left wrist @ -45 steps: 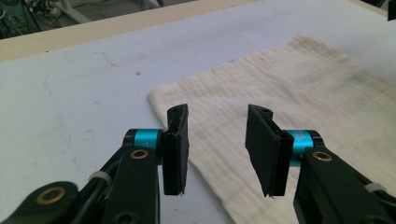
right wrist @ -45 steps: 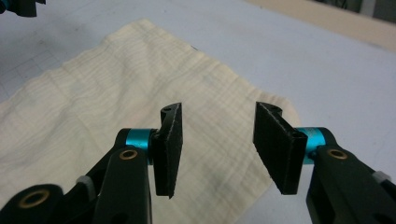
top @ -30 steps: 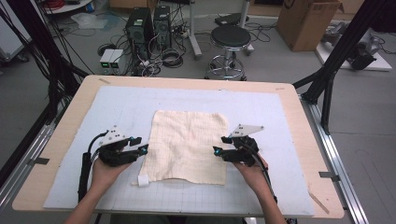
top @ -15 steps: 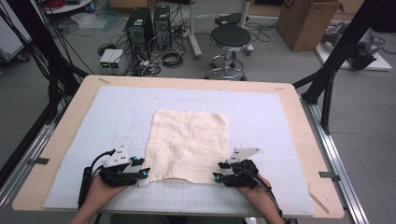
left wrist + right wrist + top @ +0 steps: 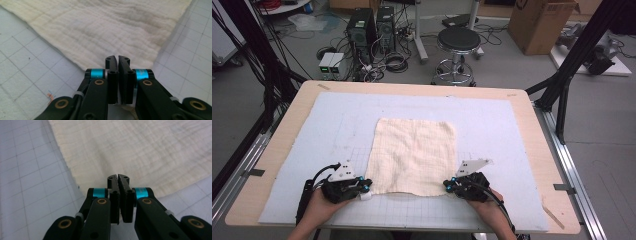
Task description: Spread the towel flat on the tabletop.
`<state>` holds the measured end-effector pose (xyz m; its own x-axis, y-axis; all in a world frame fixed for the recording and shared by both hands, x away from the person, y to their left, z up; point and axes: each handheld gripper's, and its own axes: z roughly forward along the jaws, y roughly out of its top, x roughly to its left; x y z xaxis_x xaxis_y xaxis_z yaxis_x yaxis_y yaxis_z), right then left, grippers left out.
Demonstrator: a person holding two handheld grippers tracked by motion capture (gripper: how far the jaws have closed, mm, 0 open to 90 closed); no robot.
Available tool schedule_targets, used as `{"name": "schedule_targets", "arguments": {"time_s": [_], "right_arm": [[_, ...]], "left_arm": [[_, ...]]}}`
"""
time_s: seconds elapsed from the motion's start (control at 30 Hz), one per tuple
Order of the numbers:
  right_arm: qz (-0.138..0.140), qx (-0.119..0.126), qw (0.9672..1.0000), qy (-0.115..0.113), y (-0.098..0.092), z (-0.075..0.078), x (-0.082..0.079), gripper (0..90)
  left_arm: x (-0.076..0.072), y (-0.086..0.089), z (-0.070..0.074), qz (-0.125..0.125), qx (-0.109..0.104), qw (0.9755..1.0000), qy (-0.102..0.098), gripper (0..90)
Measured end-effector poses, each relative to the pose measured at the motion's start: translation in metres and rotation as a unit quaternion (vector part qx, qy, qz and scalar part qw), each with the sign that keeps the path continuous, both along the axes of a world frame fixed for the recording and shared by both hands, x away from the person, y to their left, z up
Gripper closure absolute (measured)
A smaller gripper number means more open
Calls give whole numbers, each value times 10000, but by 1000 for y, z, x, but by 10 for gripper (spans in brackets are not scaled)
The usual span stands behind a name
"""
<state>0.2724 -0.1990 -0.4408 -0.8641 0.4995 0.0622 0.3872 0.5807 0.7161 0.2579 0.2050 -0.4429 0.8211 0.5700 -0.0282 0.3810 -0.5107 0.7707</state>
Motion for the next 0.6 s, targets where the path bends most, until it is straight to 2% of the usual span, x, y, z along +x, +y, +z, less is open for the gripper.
{"name": "schedule_targets", "arguments": {"time_s": [0.23,0.47,0.6], "right_arm": [[-4,10,9999,101,-6,2,-4,885],[61,53,9999,123,-10,3,-10,886],[116,90,9997,194,-13,2,-13,885]], "left_arm": [[-3,2,2,-71,-68,9999,38,878],[-15,6,4,-117,-204,9997,56,879],[-20,7,4,-154,-184,9997,49,880]]}}
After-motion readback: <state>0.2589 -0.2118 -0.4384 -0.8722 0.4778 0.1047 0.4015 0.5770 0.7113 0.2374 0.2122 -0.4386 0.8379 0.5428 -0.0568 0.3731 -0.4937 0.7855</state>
